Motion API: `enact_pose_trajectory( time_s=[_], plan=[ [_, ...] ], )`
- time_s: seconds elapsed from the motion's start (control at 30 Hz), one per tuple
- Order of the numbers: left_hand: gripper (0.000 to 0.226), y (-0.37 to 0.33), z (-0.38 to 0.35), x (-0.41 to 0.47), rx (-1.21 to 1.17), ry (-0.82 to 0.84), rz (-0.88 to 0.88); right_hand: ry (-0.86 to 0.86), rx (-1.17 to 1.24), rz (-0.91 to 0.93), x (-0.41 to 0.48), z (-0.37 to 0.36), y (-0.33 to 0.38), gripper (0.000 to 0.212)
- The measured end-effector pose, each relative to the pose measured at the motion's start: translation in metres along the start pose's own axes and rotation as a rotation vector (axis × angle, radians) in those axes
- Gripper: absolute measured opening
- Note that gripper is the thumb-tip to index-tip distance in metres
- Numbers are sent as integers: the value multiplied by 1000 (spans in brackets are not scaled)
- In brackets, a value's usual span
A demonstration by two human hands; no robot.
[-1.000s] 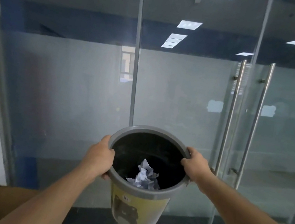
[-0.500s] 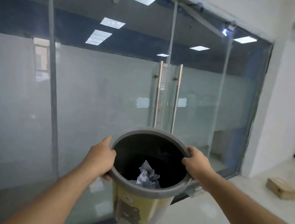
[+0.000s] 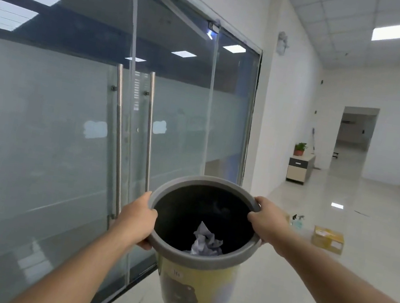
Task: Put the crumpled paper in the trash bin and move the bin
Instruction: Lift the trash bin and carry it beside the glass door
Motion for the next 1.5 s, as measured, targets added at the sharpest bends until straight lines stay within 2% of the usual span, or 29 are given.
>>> enact_pose_trajectory(
  time_s=[0.33, 0.6, 0.87, 1.07, 1.23, 1.5],
  plan=[
    [47, -25, -23, 64, 77, -57, -6, 53, 76, 35, 91, 5, -30, 40],
    [50, -16, -46, 163, 74, -35, 4, 77, 97, -17, 178, -5, -48, 35],
    [45, -24, -47, 271, 99, 30, -64, -10, 28, -53, 272, -12, -45, 37],
    [52, -31, -60, 354, 109, 88, -109, -45, 18, -89, 339, -12, -54, 36],
    [42, -38, -89, 418, 102, 133, -126, -74, 30, -114, 396, 1, -73, 43],
    [51, -54, -145, 514, 102, 155, -78, -83, 26, -111, 497, 32, -114, 42]
  ],
)
Point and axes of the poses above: each hand's wrist, its own x-axis towards the middle knuckle, its own z-axis out of the back of the hand, y = z × x, the point moved 7 cm from there along x, towards the middle knuckle, and after that the axes turned 12 degrees about y, right-handed, at the moved point
